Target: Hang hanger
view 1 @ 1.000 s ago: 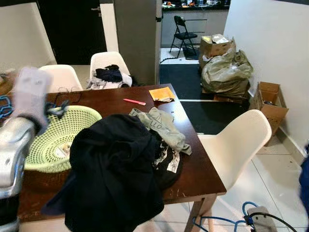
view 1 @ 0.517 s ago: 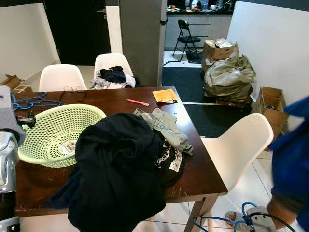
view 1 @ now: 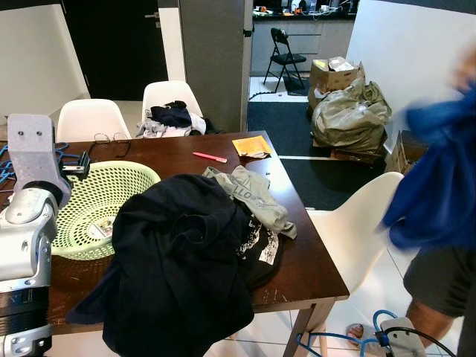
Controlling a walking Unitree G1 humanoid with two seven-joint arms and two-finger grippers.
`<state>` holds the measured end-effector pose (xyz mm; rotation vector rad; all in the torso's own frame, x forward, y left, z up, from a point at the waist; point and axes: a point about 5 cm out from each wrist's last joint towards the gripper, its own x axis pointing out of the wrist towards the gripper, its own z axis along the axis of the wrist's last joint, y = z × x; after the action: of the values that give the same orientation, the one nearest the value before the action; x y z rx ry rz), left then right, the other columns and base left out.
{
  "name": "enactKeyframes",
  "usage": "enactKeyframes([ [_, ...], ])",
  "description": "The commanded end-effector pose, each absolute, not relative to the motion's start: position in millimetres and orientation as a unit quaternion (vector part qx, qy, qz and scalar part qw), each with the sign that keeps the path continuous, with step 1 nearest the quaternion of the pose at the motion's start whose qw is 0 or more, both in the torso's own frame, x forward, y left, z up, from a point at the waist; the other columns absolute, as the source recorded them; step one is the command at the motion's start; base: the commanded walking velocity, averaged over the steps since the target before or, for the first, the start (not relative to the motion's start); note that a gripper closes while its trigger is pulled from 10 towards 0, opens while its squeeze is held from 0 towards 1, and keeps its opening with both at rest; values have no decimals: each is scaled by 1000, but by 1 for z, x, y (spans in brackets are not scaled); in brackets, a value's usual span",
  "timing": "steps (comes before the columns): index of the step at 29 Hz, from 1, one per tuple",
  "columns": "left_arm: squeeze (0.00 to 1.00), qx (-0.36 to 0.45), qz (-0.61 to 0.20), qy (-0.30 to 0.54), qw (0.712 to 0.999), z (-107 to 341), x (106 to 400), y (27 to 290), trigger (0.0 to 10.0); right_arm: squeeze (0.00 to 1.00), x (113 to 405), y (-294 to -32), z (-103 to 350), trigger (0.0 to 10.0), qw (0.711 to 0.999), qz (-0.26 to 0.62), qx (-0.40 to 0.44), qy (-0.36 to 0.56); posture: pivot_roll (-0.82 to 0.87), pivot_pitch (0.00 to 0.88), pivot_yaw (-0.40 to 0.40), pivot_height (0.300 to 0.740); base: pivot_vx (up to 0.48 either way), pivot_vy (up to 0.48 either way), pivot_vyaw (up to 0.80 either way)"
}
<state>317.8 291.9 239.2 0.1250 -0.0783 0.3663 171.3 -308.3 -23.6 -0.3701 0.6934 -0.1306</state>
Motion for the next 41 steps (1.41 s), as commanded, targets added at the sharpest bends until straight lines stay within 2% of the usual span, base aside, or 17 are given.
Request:
enactKeyframes([
  [1,0,44,186,-32,981,235,320,293,10000,0,185,-322,-5,10000,935,-117,-180,282,-19,0,-2,740,0,0,0],
  [11,0,24,188,-30,981,232,325,294,10000,0,183,-325,-5,10000,934,-125,-180,283,-29,0,1,740,0,0,0],
  [18,0,45,186,-75,979,246,325,285,10000,0,182,-326,-6,10000,933,-123,-180,285,-29,0,-1,740,0,0,0],
  [25,0,65,159,-112,979,258,317,260,10000,0,181,-327,-6,10000,933,-121,-180,286,-25,0,-3,740,0,0,0],
  [27,0,42,152,-104,982,250,311,237,10000,0,182,-327,-6,10000,933,-120,-180,287,-21,0,-3,740,0,0,0],
  [29,0,30,167,-68,983,229,306,228,10000,0,183,-326,-6,10000,935,-112,-181,284,-21,0,-2,740,0,0,0],
  [35,0,17,200,-28,979,206,302,237,10000,0,185,-321,-5,10000,940,-88,-185,274,-15,0,-3,740,0,0,400],
  [37,0,33,207,-45,977,215,302,248,10000,0,186,-320,-5,10000,941,-81,-184,273,-6,0,-7,740,0,0,800],
  [41,0,43,185,-64,980,225,305,249,10000,0,186,-320,-5,10000,942,-80,-181,272,-5,0,-5,740,0,0,800],
])
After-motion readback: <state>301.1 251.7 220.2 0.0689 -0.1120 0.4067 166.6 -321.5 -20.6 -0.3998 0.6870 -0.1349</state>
